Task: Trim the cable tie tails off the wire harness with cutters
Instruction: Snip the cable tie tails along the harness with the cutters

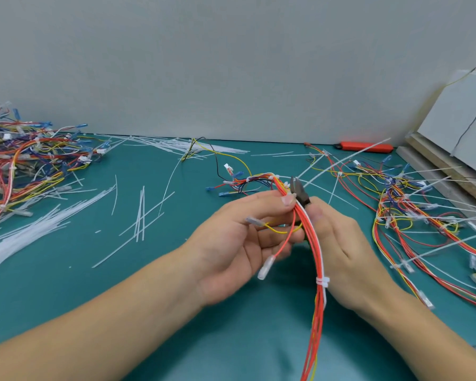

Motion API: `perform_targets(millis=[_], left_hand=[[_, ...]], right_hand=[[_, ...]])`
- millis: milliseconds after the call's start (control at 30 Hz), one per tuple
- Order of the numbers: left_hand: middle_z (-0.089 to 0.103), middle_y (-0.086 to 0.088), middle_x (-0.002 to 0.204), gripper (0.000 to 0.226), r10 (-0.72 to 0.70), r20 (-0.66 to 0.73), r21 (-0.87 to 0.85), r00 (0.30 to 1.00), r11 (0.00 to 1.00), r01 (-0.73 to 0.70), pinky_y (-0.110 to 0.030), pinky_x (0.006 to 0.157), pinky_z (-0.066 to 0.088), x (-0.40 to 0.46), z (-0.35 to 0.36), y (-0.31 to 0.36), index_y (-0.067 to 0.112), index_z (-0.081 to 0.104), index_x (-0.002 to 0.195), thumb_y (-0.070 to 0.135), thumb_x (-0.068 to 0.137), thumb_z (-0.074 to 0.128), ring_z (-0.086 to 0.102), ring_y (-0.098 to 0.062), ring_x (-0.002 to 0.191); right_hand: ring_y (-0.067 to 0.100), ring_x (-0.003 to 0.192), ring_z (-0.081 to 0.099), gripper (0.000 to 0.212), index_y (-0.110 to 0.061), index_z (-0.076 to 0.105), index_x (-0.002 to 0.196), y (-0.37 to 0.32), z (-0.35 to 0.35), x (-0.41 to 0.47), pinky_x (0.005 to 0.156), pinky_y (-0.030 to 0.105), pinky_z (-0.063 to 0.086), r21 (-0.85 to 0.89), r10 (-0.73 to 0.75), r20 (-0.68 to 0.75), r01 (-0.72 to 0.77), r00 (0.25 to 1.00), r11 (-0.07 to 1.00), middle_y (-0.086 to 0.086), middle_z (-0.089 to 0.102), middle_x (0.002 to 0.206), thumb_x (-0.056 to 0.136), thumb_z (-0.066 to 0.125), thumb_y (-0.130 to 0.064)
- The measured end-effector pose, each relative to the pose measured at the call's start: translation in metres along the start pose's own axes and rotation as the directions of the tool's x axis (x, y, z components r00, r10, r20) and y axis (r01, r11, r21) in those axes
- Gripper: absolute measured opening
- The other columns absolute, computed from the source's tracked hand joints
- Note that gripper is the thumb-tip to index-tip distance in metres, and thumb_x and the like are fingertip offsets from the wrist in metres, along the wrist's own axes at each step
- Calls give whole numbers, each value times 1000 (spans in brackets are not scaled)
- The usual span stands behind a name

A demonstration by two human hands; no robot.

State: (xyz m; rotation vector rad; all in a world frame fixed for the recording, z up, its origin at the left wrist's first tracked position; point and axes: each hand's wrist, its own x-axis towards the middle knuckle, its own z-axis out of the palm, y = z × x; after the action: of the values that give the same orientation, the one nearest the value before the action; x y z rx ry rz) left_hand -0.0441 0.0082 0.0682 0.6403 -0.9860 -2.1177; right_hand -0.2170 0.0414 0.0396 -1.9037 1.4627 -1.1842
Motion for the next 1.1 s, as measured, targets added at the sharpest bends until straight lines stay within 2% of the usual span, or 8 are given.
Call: perform_targets(millis=[100,167,267,333,467,700,867,1100], left_hand=[[72,-1,87,11,-3,26,-9,1000,1000,3,-25,74,54,4,-9,-3,19,78,93,20,87,68,69,-14,71],[73,-1,89,13,-6,37,-22,999,1000,7,-27,77,57,7,-16,-5,19,78,97,17,87,70,70,-14,76],[74,-3,90,19,-40,32,-36,999,998,41,-29,73,59,10,-23,-6,18,78,99,16,82,72,73,-16,79],[73,-4,87,23,-68,-4,-42,998,997,68,-28,71,60,11,-27,-7,17,77,102,15,80,72,73,-18,75],[70,-2,81,17,-86,-20,-23,996,996,86,-27,68,59,12,-34,-8,17,79,96,11,84,70,70,-17,71],[67,-4,86,18,-95,6,-47,995,994,95,-30,70,57,16,-42,-11,14,77,100,13,84,69,67,-18,72],[65,-4,88,21,-92,34,-41,995,995,93,-30,71,57,16,-44,-12,13,76,102,14,82,71,65,-17,73],[63,0,83,21,-62,50,-2,997,998,62,-27,72,56,16,-42,-13,17,78,102,15,86,65,62,-14,74]], right_hand=[[21,76,62,41,-26,60,93,1,-2,2,71,37,49,-66,-43,-1,43,999,997,-5,68,79,104,33,-55],[16,76,58,44,-25,60,96,5,-4,3,69,31,46,-153,-54,-15,51,998,987,-5,63,79,102,33,-58],[11,78,55,44,-26,59,93,8,-4,5,66,25,40,-246,-27,-11,24,1000,969,-8,58,75,100,33,-62],[9,80,54,46,-27,58,92,8,-5,6,70,28,41,-311,-28,-9,24,1000,950,-9,56,76,98,33,-65],[13,80,52,49,-26,58,91,7,-8,8,72,39,44,-400,-27,-6,23,1000,916,-9,55,76,96,32,-68],[17,76,51,56,-26,54,88,4,-10,8,62,37,42,-593,-17,-25,-1,1000,805,-8,54,74,92,28,-76],[20,85,52,62,-27,57,94,5,-11,11,73,41,43,-624,-2,15,12,1000,782,-8,57,81,91,21,-77],[17,95,51,58,-30,62,108,12,-11,11,90,44,45,-501,-13,37,30,999,865,-10,59,92,94,27,-74]])
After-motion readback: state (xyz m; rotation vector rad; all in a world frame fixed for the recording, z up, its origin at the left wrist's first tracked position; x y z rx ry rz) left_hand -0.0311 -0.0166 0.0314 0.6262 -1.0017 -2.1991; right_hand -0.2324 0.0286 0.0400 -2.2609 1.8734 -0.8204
